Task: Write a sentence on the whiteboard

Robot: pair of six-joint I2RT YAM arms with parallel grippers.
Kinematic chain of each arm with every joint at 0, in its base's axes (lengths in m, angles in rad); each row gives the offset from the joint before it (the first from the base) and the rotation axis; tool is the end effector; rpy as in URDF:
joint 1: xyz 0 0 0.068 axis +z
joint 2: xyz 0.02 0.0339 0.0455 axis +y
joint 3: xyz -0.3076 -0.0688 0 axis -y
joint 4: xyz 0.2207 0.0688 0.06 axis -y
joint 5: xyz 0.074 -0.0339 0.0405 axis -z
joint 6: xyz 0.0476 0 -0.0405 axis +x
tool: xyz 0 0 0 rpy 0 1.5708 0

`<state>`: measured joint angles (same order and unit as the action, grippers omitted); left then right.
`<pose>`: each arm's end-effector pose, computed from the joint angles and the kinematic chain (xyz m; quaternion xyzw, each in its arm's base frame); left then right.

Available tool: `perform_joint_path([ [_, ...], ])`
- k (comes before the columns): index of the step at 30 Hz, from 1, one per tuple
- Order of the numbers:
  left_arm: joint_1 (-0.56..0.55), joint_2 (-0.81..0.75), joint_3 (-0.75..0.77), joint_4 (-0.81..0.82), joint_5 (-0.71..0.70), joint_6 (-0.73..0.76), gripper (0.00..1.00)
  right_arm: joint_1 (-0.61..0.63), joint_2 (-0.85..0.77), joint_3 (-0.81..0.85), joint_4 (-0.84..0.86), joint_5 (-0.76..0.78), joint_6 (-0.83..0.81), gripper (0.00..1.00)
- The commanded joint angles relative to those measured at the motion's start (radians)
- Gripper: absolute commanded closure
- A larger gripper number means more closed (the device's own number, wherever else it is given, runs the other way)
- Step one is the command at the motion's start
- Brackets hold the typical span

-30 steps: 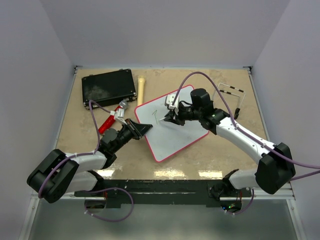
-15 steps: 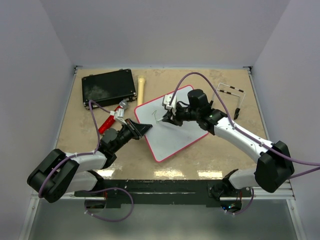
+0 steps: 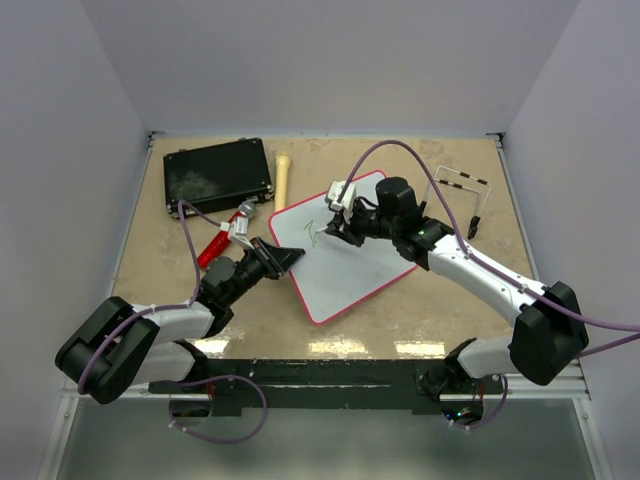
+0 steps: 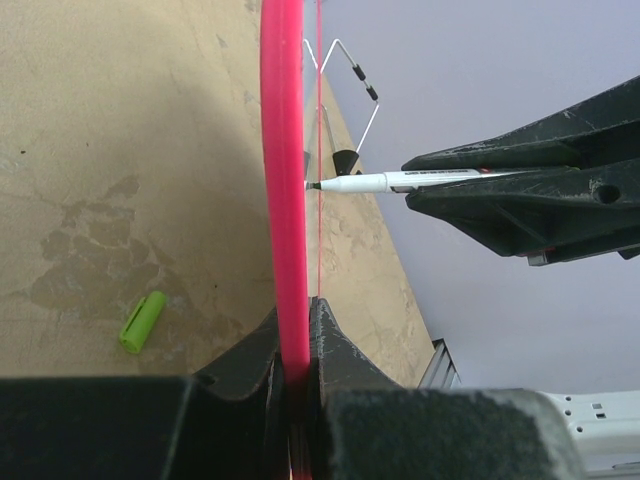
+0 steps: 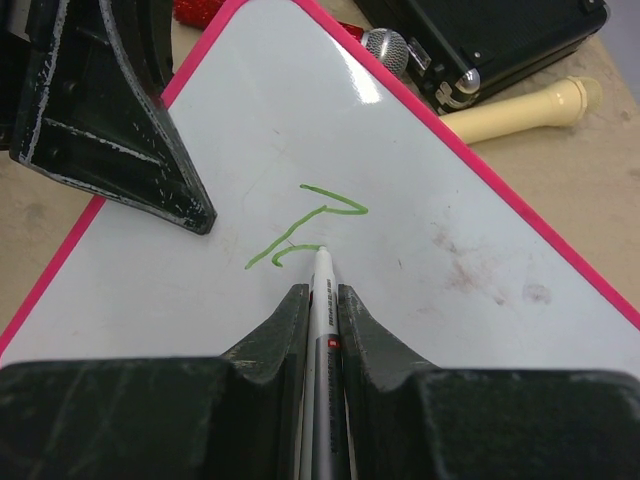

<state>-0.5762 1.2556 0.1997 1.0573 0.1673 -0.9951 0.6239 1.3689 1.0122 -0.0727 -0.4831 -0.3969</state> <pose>0.1688 -0.1191 0.2436 -0.0886 0.7010 -0.5405 0.4567 0.2238 0.1883 0.3457 -0.5119 0.6498 0.2594 0.4984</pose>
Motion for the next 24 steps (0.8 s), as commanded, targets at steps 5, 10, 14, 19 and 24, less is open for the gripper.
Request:
perform_joint_path([
  [5,-0.005,-0.009,0.015,0.132,0.02,0.041,1.0,0.002,0.002,0.025,-0.045,0.034,-0.04,1.0],
  [10,-0.005,-0.01,0.015,0.13,0.02,0.042,1.0,0.003,0.002,0.029,-0.099,0.015,-0.082,1.0],
  [14,-0.005,-0.009,0.014,0.13,0.02,0.044,1.0,0.002,0.006,0.028,-0.121,-0.021,-0.099,1.0],
  [19,-0.005,-0.009,0.014,0.13,0.02,0.044,1.0,0.002,0.015,0.032,-0.151,-0.075,-0.123,1.0],
  [24,-0.005,-0.005,0.014,0.135,0.02,0.044,1.0,0.003,0.015,0.037,-0.162,-0.118,-0.135,1.0],
])
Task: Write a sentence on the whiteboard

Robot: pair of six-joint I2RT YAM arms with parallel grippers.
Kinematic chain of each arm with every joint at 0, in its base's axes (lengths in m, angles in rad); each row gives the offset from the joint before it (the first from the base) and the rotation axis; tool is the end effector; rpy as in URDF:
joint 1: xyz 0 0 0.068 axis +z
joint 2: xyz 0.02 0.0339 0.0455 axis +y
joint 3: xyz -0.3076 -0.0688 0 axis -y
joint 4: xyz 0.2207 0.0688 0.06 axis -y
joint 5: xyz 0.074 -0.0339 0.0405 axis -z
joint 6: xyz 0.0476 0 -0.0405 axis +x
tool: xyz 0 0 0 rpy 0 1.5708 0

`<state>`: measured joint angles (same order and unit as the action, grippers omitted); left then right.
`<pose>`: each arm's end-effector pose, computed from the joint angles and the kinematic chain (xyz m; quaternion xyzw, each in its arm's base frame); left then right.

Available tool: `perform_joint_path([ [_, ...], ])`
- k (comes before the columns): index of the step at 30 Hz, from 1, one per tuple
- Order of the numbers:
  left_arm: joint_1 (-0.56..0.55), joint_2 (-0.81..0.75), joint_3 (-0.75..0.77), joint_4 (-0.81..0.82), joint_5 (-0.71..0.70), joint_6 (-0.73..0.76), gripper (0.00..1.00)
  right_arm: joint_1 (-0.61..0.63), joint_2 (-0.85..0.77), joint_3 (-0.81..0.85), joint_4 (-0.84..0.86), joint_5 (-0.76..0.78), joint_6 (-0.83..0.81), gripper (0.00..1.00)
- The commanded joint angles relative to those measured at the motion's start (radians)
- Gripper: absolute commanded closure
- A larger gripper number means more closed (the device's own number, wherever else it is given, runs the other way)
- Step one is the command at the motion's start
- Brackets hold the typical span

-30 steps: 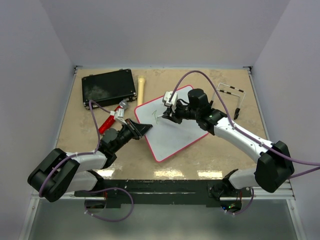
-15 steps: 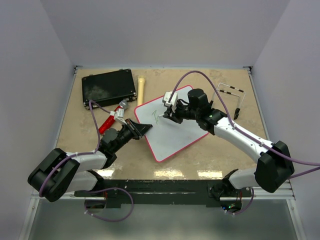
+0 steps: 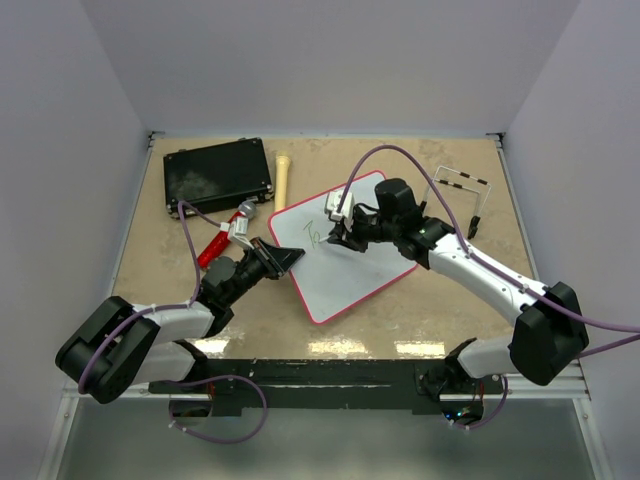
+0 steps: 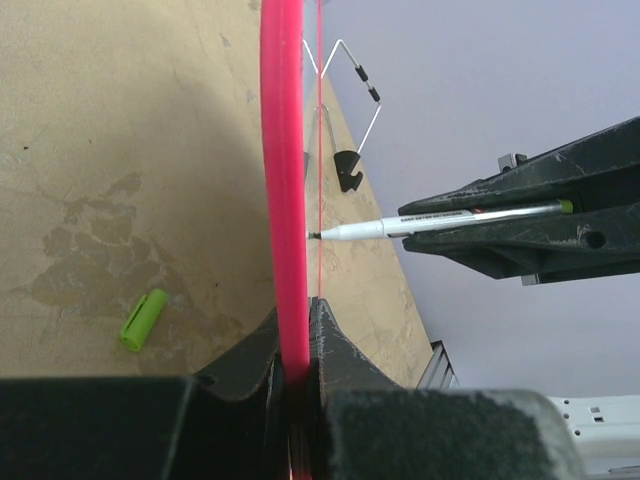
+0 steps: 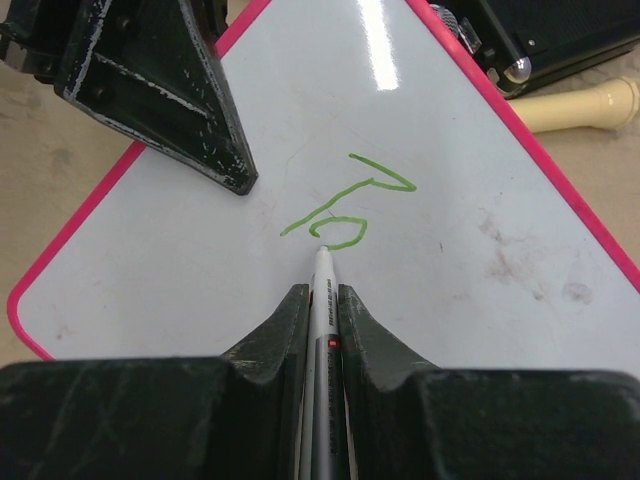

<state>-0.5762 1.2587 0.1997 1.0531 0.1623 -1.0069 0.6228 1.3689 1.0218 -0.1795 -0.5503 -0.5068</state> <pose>0.1693 -0.1192 0.2425 -0.0952 0.7027 -0.5403 0.4529 0.2172 0.1866 0.3386 -0.5609 0.6321 0.2629 0.4655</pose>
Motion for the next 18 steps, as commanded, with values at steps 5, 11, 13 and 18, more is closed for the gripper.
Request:
perform_joint_path([
  [5,-0.005,0.008,0.012,0.156,0.028,0.053,1.0,0.005,0.03,0.047,-0.031,-0.045,0.007,1.0],
  [11,-0.005,0.011,0.01,0.162,0.029,0.053,1.0,0.005,0.039,0.07,0.014,-0.02,0.05,1.0],
  [13,-0.005,0.011,0.01,0.162,0.029,0.053,1.0,0.003,0.042,0.08,0.015,-0.026,0.056,1.0],
  [18,-0.005,0.01,0.006,0.163,0.028,0.053,1.0,-0.011,0.015,0.086,0.014,-0.052,0.07,1.0],
])
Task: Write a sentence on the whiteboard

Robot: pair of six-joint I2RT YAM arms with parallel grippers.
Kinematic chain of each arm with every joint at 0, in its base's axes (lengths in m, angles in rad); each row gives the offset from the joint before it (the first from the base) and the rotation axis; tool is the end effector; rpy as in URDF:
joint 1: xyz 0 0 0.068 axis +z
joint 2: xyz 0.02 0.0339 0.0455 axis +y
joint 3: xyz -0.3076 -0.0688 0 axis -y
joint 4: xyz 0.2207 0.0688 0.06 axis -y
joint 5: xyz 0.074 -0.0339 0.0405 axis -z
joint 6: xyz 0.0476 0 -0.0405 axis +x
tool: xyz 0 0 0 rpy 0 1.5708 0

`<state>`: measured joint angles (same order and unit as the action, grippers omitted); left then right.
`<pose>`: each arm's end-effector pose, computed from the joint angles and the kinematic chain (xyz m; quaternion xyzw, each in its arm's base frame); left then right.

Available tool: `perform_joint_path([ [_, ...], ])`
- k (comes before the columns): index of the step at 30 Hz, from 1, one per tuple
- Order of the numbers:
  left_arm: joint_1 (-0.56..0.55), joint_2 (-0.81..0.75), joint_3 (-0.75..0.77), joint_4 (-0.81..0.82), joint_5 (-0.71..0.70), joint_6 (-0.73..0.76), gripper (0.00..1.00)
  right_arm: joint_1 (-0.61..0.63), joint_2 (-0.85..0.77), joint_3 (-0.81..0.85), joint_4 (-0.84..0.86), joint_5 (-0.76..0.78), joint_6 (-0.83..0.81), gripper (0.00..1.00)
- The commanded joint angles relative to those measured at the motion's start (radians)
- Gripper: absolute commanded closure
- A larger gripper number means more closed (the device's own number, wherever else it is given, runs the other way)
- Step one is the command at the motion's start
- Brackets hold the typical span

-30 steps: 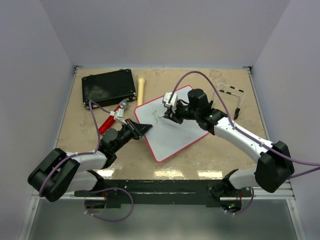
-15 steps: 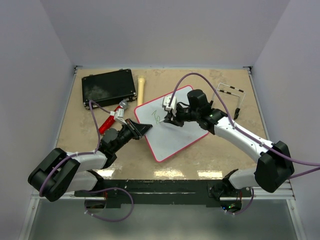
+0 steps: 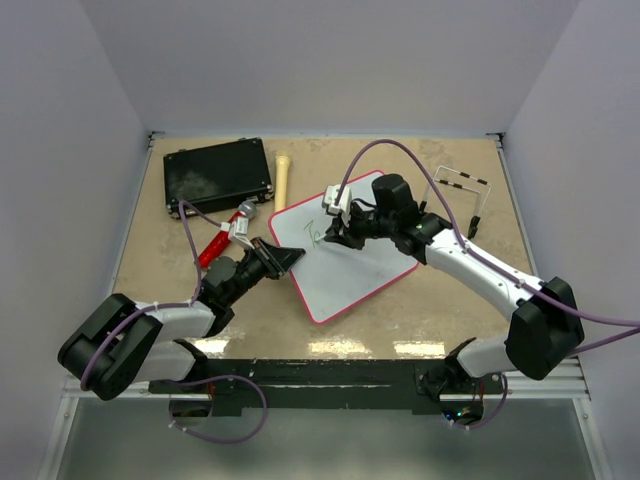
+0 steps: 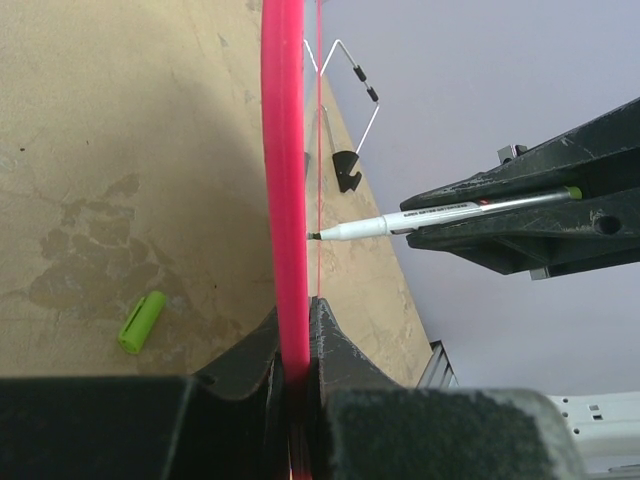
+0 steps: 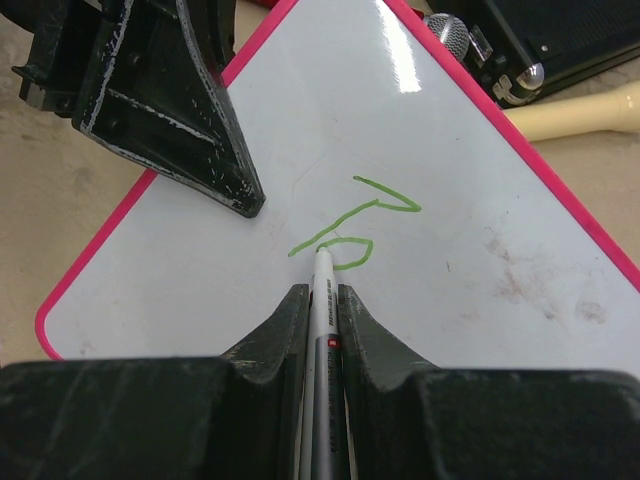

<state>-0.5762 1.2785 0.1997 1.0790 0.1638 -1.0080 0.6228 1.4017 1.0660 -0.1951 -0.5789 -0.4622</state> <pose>0.1714 -0.1206 0.2419 -0.0944 0.7007 -0.5423 0.4538 0.2241 0.1930 0.3430 -0.5509 0.6391 0.2851 0.4548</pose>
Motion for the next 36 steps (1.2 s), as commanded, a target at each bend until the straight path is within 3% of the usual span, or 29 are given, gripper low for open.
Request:
perform_joint_path([
  [1,-0.005,-0.008,0.006,0.137,0.025,0.054,1.0,-0.021,-0.039,0.042,0.032,-0.032,0.031,1.0],
  [6,-0.005,-0.005,0.006,0.14,0.026,0.054,1.0,-0.095,-0.063,0.012,0.08,-0.01,0.077,1.0],
  [20,-0.005,0.001,0.004,0.148,0.039,0.055,1.0,-0.098,-0.007,0.022,0.163,0.065,0.152,1.0],
  [36,-0.005,0.015,0.006,0.168,0.056,0.054,1.0,-0.098,0.013,0.032,0.077,0.014,0.091,1.0],
])
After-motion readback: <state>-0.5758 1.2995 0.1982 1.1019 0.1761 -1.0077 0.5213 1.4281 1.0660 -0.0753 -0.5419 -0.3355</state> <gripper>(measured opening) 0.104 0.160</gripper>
